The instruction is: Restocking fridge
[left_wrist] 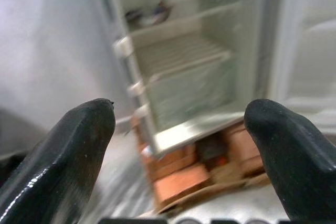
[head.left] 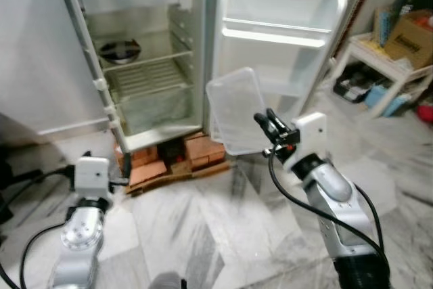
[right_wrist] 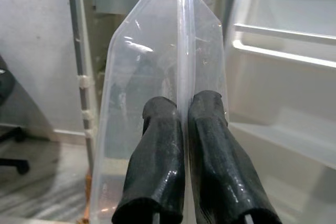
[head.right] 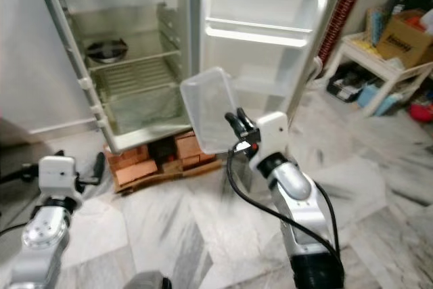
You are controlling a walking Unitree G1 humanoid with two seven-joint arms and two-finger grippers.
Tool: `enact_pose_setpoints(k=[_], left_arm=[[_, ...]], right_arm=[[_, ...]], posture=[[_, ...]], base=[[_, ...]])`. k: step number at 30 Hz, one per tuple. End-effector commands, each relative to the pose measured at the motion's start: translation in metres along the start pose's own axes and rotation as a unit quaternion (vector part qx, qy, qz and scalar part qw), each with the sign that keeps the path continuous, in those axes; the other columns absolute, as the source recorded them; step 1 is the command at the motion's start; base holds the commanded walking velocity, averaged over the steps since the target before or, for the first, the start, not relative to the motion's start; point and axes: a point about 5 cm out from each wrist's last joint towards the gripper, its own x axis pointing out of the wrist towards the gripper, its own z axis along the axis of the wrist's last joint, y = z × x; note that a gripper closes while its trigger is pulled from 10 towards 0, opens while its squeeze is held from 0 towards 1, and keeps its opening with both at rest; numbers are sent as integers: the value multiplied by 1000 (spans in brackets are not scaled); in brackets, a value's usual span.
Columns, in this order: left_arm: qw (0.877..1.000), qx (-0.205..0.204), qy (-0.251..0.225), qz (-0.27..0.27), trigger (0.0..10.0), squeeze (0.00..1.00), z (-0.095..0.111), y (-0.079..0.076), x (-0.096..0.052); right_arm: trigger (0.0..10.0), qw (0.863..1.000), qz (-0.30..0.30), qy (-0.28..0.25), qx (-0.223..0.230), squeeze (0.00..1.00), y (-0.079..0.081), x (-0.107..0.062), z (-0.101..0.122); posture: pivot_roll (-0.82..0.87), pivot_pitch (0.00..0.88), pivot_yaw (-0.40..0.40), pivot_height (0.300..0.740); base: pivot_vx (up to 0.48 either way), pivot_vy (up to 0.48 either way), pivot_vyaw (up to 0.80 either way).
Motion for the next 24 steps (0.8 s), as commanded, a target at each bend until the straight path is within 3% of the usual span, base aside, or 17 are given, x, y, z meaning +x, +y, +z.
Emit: enact_pose_setpoints(k=[1,9,14,22,24], left_arm=[[1000,3,-12,-21,10000,0,5,-1,4],[999,-11,-15,-50,10000,0,8,3,9],[998,-32,-19,-43,10000,0,11,0,6],[997,-48,-22,-52,10000,0,10,-9,2],[997,-46,-21,-51,10000,0,8,-10,2]], right_arm=[[10000,1000,-23,11,6,0,-10,-7,-7],[10000,1000,-16,17,7,0,-8,-6,-10],[10000,999,-9,29,11,0,-8,-6,-15],[10000,999,-35,27,25,0,-12,-8,-18],[10000,999,-18,25,9,0,-7,-8,-19]], posture=[[29,0,-51,740],[33,0,-51,740],[37,0,-49,740],[39,0,-41,740],[38,0,-38,740]], base=[[0,0,719],[0,0,711],[313,0,656],[420,0,0],[418,0,0]])
